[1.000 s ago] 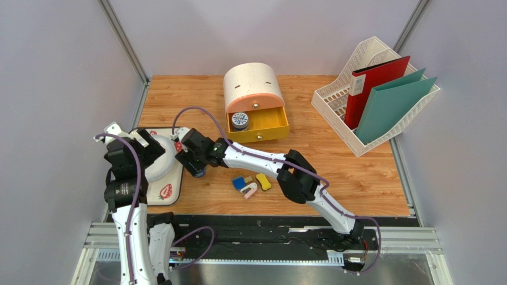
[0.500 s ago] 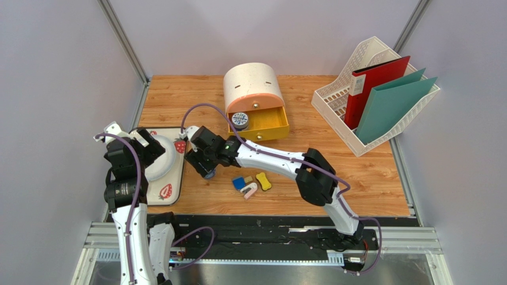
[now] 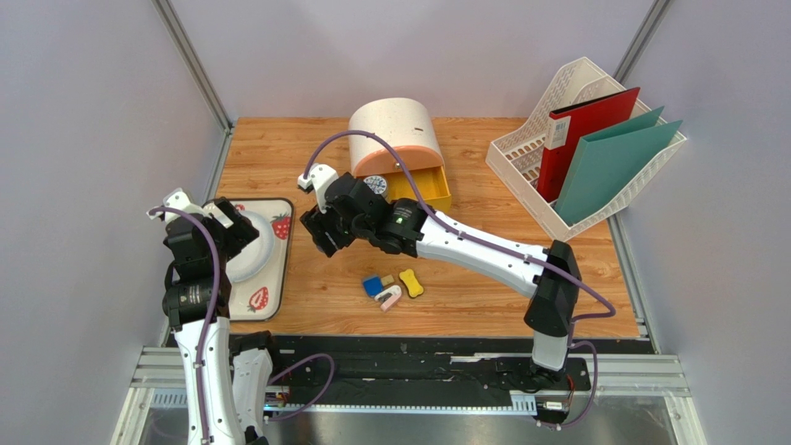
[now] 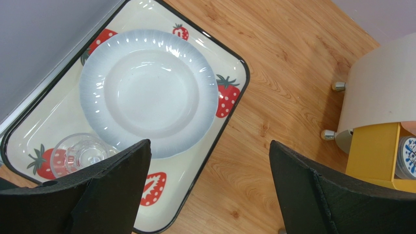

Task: Organize the desk
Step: Pick up the stationery from the center of the board, then place the stationery in the drawer.

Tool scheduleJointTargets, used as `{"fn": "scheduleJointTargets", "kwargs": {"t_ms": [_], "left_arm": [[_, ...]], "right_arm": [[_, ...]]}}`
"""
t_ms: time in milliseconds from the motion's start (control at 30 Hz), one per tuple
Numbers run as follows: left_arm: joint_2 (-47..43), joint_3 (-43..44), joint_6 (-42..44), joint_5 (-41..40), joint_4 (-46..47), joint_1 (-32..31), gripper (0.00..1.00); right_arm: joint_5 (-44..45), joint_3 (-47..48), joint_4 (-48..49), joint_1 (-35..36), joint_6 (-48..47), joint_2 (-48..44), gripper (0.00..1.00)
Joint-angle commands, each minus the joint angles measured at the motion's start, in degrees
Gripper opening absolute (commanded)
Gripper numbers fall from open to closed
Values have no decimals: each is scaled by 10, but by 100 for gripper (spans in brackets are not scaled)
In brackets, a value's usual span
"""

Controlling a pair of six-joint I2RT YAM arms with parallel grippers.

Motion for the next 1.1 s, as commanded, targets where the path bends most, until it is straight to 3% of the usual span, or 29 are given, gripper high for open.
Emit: {"fn": "scheduleJointTargets", "kwargs": {"t_ms": [0,533,1067], "left_arm": [[3,0,7,22,23,5,99],[17,-6,15,57,41,6,99],[24,-12,22,86,52,6,99]], "right_arm": [[53,-15,43,-18,-10,-65,10],[77,-65,37,-147,-2,-163,10],[97,-82,39,-217,36,-134,9]]}}
